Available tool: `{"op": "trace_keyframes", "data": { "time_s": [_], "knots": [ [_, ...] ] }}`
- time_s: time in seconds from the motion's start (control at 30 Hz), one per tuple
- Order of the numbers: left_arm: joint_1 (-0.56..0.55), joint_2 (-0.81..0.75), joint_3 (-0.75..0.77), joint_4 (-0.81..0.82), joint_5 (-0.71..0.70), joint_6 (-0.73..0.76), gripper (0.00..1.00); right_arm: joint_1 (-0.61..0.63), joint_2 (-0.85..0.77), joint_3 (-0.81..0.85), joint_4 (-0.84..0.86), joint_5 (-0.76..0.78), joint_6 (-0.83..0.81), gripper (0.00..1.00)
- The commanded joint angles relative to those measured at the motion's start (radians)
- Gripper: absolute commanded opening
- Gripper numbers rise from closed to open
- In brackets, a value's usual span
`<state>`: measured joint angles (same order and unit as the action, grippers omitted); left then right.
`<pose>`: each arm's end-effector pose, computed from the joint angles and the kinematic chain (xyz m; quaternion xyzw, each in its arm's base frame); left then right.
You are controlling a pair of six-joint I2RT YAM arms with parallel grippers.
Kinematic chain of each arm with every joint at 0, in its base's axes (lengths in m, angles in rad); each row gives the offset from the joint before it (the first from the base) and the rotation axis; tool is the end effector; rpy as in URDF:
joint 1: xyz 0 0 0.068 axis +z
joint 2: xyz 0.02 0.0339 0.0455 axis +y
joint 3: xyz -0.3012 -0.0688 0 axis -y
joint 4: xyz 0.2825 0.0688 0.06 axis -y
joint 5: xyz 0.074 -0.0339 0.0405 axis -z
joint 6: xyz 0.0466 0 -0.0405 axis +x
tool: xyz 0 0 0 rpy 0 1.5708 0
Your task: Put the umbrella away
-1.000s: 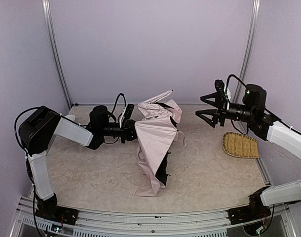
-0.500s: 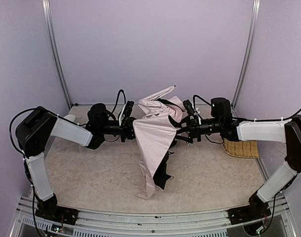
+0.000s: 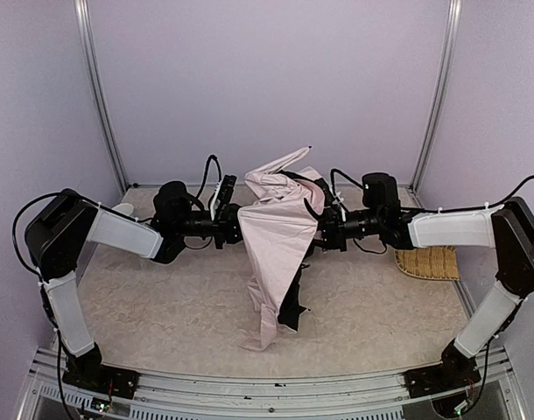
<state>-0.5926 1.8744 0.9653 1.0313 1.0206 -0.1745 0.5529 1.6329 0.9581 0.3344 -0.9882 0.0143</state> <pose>0.3333 -0.2723 0.2269 0.4779 0.4897 -0.5447 0.4849 0.3120 0.2383 0.2512 -0.4551 0.6203 0.5140 0.3794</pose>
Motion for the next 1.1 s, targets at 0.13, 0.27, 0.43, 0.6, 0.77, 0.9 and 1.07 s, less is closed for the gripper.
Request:
{"op": "trace_keyframes", "data": {
  "time_s": [0.13, 0.27, 0.43, 0.6, 0.77, 0.9, 1.07],
  "knots": [
    [-0.005, -0.079, -0.002, 0.014, -0.077, 0.026, 0.03, 0.002, 0.001, 0.068, -0.024, -0.021, 0.006, 0.00],
    [0.006, -0.139, -0.008, -0.125, -0.207, 0.113, 0.60, -0.047, -0.033, 0.080, 0.054, -0.049, 0.055, 0.00],
    [0.030, -0.245, -0.045, -0.285, -0.423, 0.249, 0.91, -0.143, -0.092, 0.092, 0.254, -0.095, 0.189, 0.00],
    [0.051, -0.372, -0.132, -0.303, -0.512, 0.288, 0.96, -0.193, -0.089, 0.207, 0.287, -0.081, 0.218, 0.00],
    [-0.047, -0.408, -0.213, -0.343, -0.356, 0.369, 0.81, -0.206, -0.054, 0.371, 0.305, -0.119, 0.280, 0.00],
    [-0.135, -0.296, -0.226, -0.229, -0.346, 0.356, 0.89, -0.206, -0.051, 0.454, 0.318, -0.131, 0.304, 0.00],
    [-0.153, -0.158, -0.191, 0.013, -0.353, 0.259, 0.95, -0.205, -0.048, 0.513, 0.317, -0.125, 0.314, 0.00]
  ]
}}
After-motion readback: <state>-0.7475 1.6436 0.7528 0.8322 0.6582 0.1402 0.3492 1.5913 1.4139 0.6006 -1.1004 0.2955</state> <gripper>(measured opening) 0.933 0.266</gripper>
